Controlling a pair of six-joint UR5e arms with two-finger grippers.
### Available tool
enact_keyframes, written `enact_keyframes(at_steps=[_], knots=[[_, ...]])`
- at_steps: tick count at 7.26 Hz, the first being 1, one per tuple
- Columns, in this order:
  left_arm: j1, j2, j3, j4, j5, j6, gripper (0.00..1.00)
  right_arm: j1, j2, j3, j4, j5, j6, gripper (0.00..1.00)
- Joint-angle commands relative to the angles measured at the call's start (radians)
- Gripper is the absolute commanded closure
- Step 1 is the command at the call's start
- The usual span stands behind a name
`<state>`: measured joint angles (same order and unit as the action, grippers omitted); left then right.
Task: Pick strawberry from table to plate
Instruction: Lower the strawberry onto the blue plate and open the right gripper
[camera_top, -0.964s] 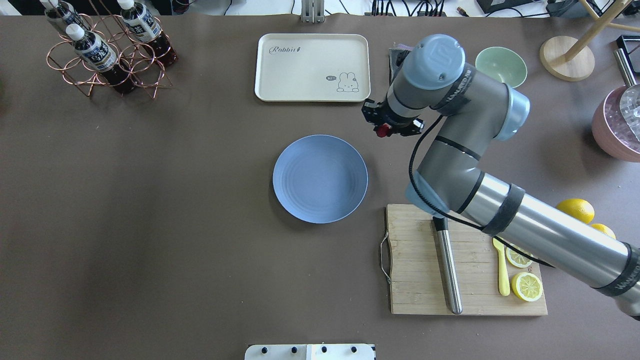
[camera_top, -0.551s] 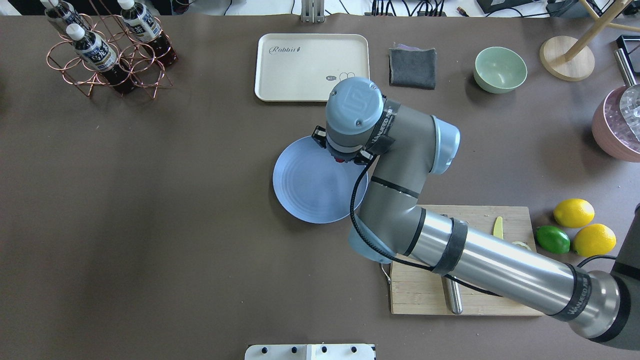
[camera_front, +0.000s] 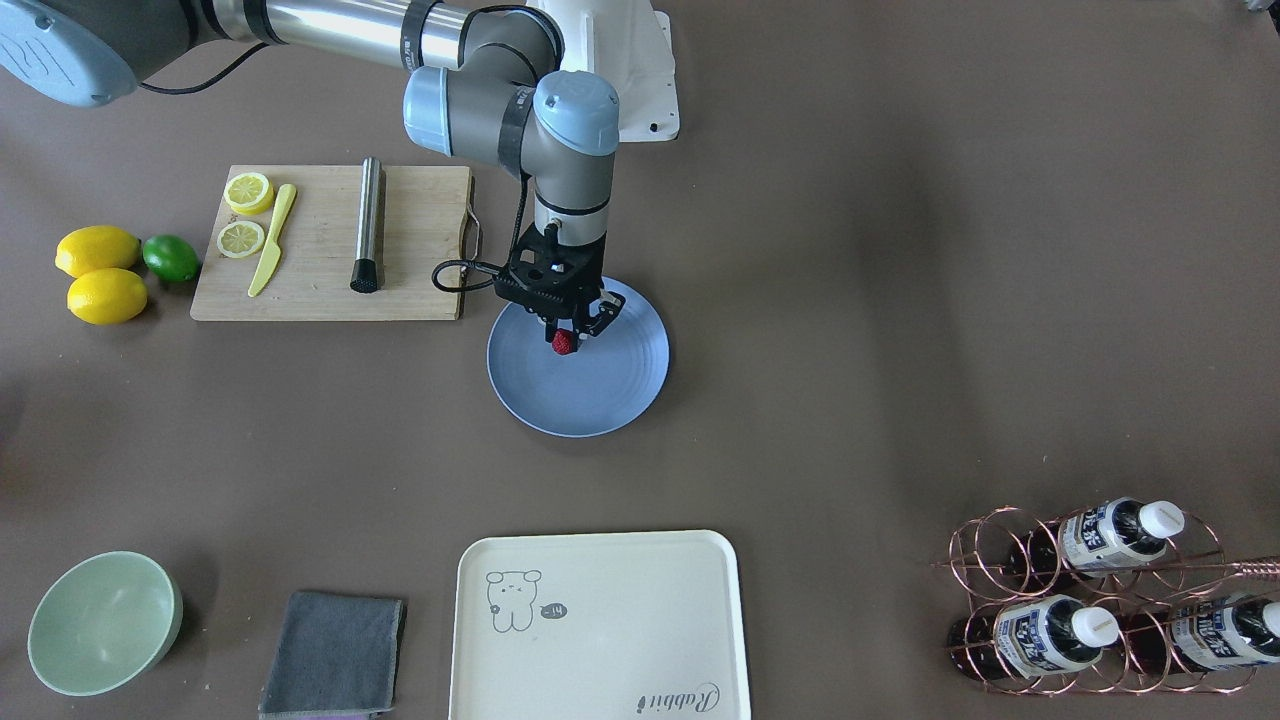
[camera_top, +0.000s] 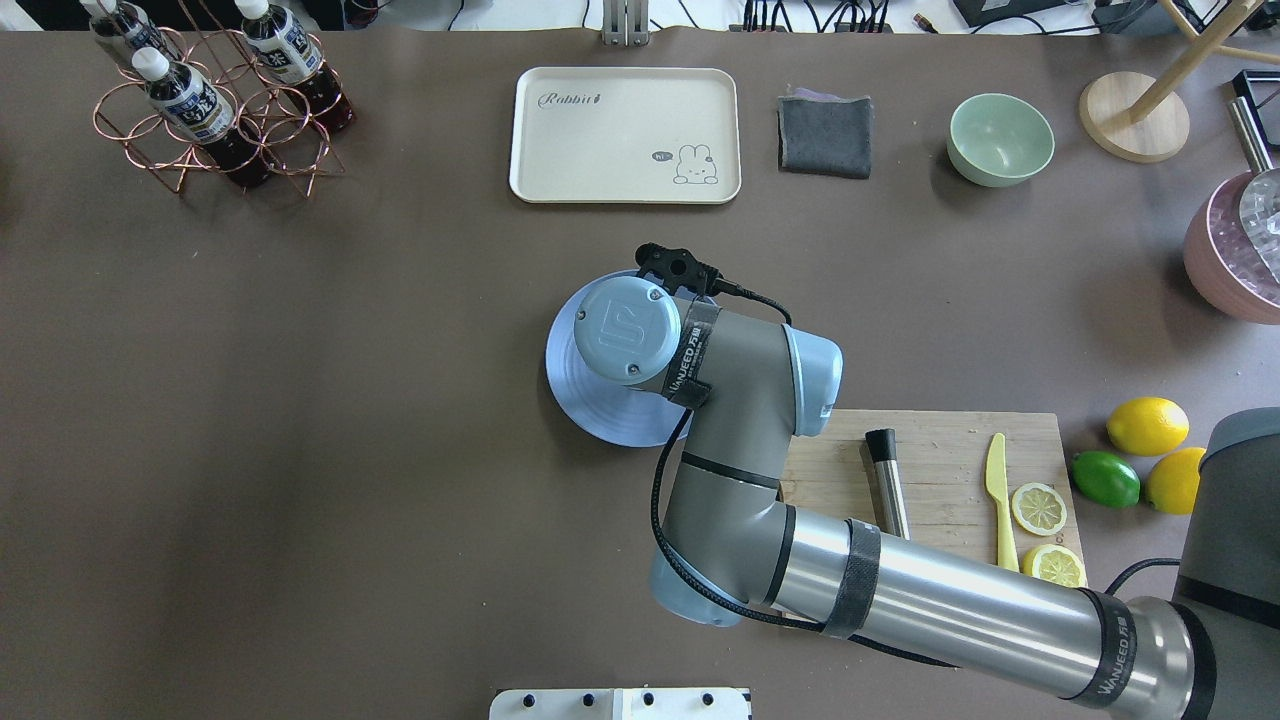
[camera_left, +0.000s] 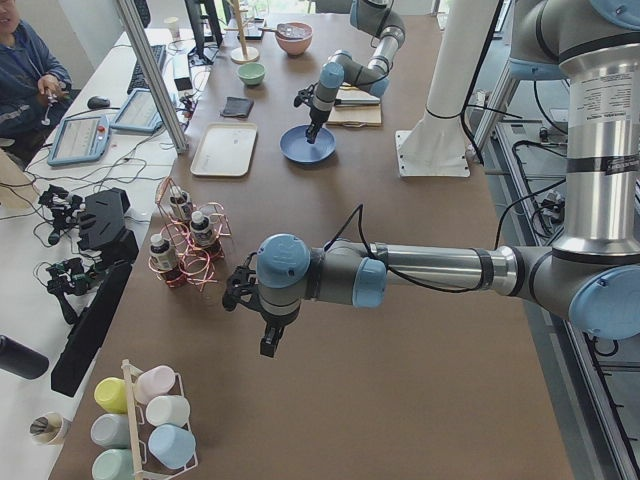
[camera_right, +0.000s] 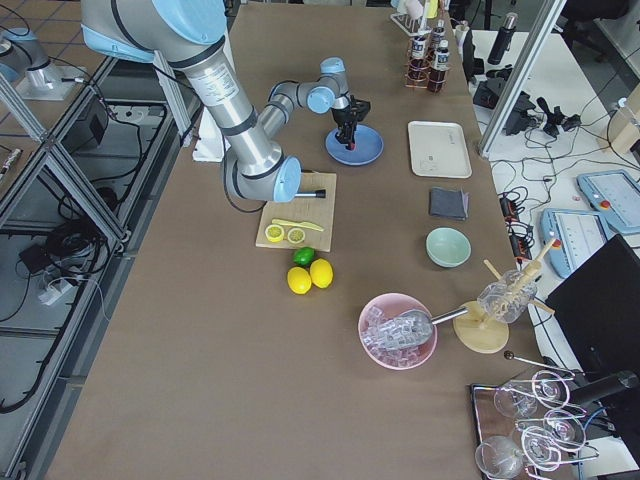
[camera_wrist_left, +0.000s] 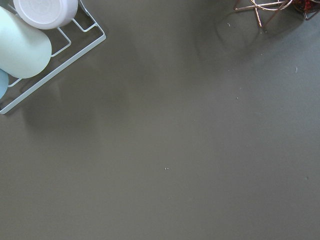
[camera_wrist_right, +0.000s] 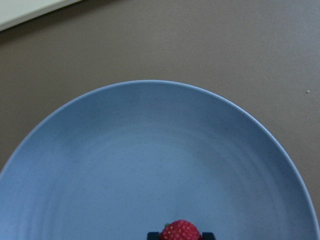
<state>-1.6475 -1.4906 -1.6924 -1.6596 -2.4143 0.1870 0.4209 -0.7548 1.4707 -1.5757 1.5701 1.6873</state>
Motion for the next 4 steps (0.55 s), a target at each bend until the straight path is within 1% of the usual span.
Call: enact_keyframes(at_steps=[1, 3, 4], knots=[[0.0, 0.003, -0.001, 0.0, 0.0, 0.0, 0.02, -0.01, 0.003, -0.003, 0.0, -0.012, 0.002, 1.0], [0.0, 0.013, -0.003, 0.0, 0.0, 0.0, 0.02, -0.016, 0.003, -0.007, 0.003, -0.025, 0.0, 1.0], [0.0, 0.019, -0.003, -0.002, 0.0, 0.0, 0.02, -0.017, 0.005, -0.012, 0.008, -0.033, 0.003, 0.97]])
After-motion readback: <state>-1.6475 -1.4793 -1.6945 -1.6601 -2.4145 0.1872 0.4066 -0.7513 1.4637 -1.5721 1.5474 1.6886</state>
